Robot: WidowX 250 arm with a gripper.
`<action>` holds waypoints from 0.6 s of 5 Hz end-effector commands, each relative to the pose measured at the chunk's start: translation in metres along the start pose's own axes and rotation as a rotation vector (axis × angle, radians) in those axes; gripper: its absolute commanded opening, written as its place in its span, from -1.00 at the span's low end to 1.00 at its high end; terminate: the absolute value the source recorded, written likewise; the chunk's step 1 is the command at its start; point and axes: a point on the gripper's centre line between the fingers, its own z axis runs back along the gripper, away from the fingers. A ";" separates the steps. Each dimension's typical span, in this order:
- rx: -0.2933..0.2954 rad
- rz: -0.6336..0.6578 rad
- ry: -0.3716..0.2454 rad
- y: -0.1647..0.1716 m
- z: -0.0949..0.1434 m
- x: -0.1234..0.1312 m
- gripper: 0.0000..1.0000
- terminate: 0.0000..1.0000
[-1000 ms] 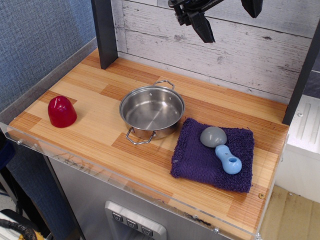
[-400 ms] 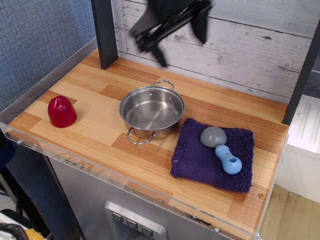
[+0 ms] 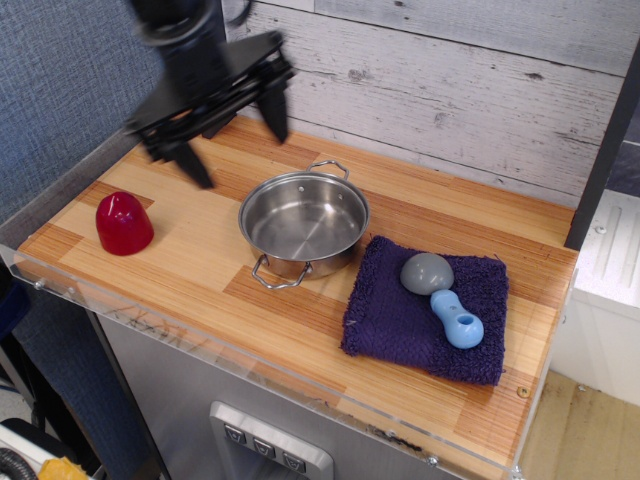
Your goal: Move the pot to the top left corner of the table
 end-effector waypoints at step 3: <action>0.088 -0.027 0.023 0.019 -0.041 0.001 1.00 -1.00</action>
